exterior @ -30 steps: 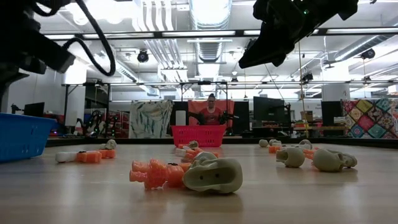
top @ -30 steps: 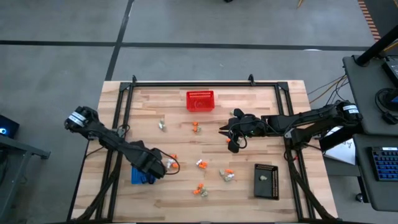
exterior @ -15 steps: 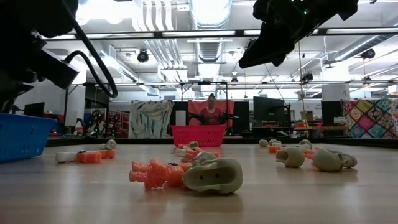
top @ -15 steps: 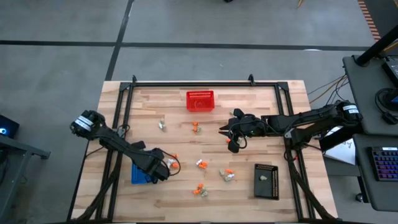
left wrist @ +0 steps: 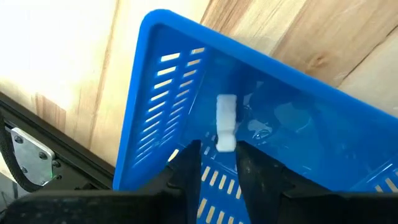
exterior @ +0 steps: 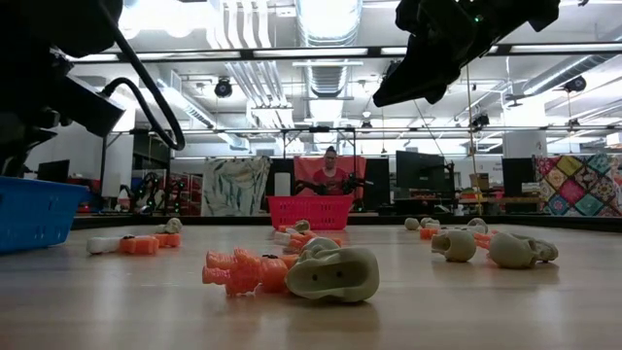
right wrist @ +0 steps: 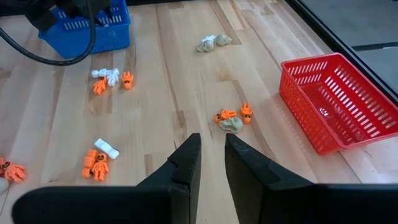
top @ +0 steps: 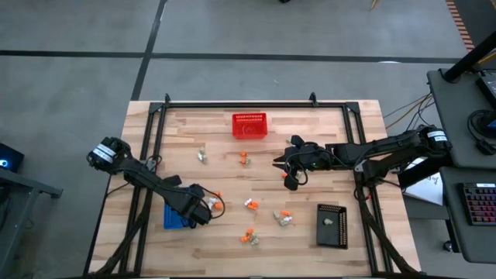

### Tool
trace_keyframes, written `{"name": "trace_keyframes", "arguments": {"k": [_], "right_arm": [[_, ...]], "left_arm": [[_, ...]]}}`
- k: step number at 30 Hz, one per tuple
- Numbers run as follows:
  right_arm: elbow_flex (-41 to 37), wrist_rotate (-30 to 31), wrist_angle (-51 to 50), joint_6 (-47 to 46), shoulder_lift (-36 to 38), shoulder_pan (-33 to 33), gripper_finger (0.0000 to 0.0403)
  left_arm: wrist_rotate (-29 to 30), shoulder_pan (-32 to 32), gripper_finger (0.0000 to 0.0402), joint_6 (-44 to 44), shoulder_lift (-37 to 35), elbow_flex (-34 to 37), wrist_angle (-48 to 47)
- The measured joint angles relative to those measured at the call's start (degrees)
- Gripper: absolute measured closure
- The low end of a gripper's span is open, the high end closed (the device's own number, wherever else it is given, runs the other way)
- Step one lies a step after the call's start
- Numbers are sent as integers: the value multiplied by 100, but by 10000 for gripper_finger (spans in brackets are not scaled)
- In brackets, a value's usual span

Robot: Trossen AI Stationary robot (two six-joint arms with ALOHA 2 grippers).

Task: Sort Halloween decoration
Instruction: Put the white skeleton toy into the blue bin, then put the orange skeleton toy into the red bin

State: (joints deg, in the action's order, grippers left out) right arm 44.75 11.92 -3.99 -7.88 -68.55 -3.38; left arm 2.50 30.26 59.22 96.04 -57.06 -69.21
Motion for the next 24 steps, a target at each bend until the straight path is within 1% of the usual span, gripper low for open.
{"name": "trace_keyframes", "arguments": {"k": [5,12,19,22,24], "right_arm": [[0,-1,0,-2,0,0,339],[0,-2,0,-6,0,0,339],[0,-2,4,-129,0,0,339],[0,0,54,-292,-2,0,339],[0,0,174,-374,-4,0,339]], "left_arm": [[-1,0,315,-91,-72,-65,-23],[72,0,315,-613,-356,-394,-27],[874,-22,315,-973,-1013,-592,0],[1308,-75,315,-1102,-1389,-608,243],[1699,-105,315,-1316,-1664,-582,596]]}}
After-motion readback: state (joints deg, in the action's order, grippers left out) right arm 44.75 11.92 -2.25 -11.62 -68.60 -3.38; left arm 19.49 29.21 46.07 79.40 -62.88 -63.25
